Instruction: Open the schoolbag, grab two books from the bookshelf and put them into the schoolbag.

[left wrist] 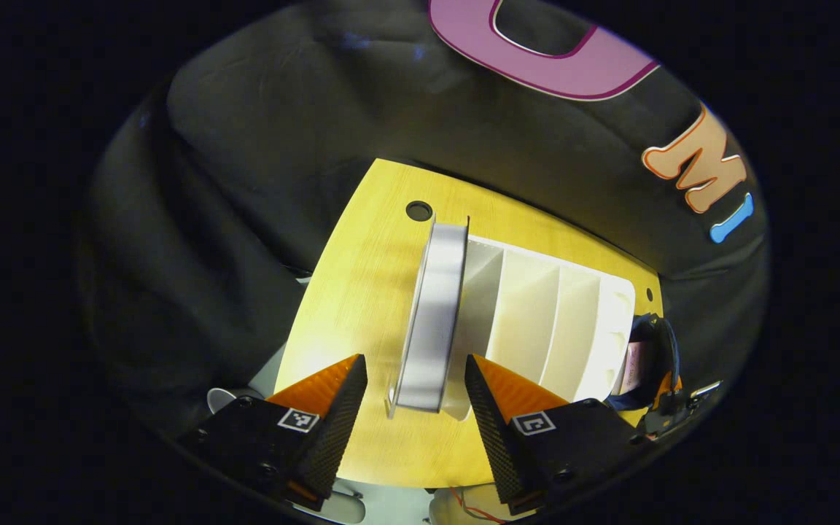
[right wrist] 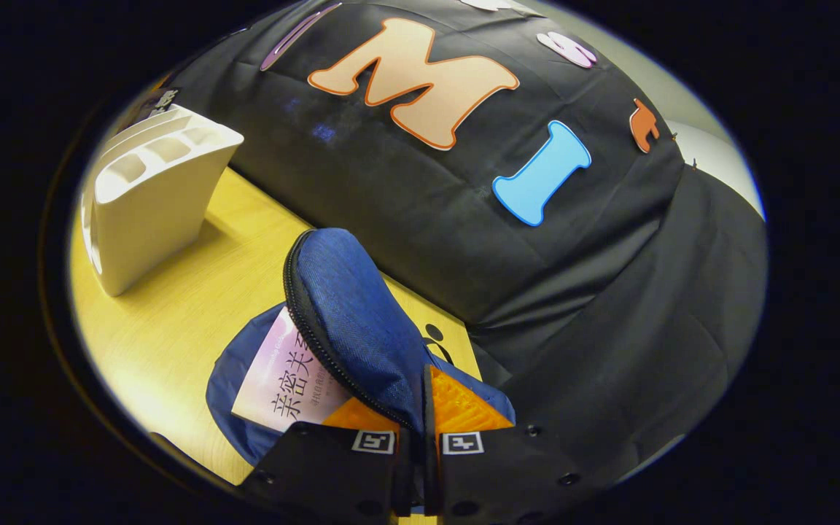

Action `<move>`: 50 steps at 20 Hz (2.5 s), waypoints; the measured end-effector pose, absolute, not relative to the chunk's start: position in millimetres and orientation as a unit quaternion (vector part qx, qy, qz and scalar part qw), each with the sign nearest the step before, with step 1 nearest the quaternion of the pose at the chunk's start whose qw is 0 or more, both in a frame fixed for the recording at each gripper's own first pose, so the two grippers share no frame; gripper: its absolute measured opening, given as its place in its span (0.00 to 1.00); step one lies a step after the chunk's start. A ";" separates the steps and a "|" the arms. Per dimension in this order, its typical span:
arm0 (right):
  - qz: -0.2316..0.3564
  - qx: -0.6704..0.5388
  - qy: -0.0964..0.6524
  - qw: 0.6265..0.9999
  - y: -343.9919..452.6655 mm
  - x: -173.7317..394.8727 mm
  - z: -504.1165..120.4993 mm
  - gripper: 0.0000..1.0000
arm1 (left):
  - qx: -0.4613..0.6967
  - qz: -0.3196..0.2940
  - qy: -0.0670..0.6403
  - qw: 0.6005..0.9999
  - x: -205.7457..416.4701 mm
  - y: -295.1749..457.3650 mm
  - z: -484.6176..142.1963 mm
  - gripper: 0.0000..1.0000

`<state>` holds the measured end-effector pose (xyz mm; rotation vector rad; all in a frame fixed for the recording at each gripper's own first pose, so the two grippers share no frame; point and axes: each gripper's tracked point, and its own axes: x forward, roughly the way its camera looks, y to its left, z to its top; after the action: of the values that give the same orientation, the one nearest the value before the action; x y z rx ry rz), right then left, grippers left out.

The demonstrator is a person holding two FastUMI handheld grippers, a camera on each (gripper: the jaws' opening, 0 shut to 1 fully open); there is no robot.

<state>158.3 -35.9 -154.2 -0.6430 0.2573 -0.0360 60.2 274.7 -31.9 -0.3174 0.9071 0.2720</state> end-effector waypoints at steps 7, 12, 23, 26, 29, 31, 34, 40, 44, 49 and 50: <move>-0.024 -0.323 0.134 0.937 -29.2 163.6 -159.2 0.10 | -0.178 0.126 0.494 0.841 75.4 272.3 -62.1 0.60; -0.027 -0.330 0.135 0.934 -28.2 162.3 -160.4 0.08 | -0.160 0.126 0.513 0.834 90.7 274.6 -74.9 0.53; -0.030 -0.328 0.141 0.934 -22.7 166.7 -166.1 0.10 | -0.110 0.142 0.561 0.808 97.1 273.0 -79.0 0.46; -0.031 -0.325 0.141 0.935 -22.6 166.0 -166.7 0.08 | -0.122 0.134 0.568 0.803 100.8 258.4 -79.9 0.37; -0.030 -0.325 0.141 0.935 -23.4 168.0 -164.5 0.10 | -0.117 0.135 0.573 0.800 103.5 252.2 -82.5 0.37; -0.030 -0.323 0.140 0.935 -23.5 168.6 -164.4 0.10 | -0.116 0.139 0.574 0.799 104.2 251.1 -82.6 0.37; -0.029 -0.322 0.138 0.936 -23.3 168.7 -164.2 0.08 | -0.124 0.148 0.575 0.795 99.4 251.9 -82.0 0.37; -0.018 -0.320 0.132 0.938 -21.7 170.2 -163.9 0.08 | -0.164 0.158 0.563 0.794 76.3 245.4 -58.4 0.37; -0.012 -0.313 0.127 0.941 -22.9 170.7 -162.5 0.10 | -0.160 0.171 0.542 0.807 58.8 239.5 -31.3 0.37; -0.001 -0.311 0.118 0.943 -23.7 170.8 -160.9 0.10 | -0.166 0.182 0.512 0.823 34.2 224.7 9.1 0.37; 0.002 -0.305 0.117 0.945 -23.6 170.0 -161.2 0.12 | -0.163 0.184 0.508 0.826 28.0 221.9 17.6 0.37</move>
<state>170.0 -23.6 -161.2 -0.6212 0.2380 0.0039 28.0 221.9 17.6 -0.3471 1.0791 0.3910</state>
